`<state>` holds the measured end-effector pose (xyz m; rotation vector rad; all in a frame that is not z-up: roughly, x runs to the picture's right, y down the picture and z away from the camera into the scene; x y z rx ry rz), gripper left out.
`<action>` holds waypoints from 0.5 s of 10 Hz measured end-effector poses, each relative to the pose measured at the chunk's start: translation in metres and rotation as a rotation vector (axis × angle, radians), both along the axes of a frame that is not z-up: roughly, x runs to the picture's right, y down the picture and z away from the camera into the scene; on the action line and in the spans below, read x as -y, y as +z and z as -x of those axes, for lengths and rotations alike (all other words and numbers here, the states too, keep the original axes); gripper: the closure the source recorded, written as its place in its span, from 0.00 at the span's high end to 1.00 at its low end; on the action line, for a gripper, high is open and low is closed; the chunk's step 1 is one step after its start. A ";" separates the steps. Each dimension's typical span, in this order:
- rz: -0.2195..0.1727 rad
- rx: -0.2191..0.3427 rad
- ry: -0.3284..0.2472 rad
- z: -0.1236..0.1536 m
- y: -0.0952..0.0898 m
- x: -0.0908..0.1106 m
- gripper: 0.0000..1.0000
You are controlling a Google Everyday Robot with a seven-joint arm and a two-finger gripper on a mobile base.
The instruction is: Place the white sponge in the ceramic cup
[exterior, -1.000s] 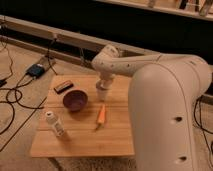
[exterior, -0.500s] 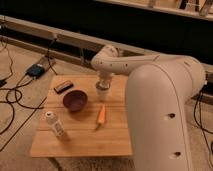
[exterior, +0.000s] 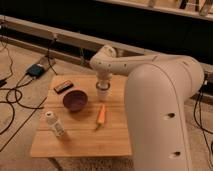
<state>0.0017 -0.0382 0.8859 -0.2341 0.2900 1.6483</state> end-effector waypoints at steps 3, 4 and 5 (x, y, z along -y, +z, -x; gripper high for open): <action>0.004 0.008 0.008 0.003 0.000 -0.006 0.35; 0.009 0.009 0.013 0.003 0.000 -0.012 0.47; 0.011 0.009 0.015 0.003 0.001 -0.015 0.56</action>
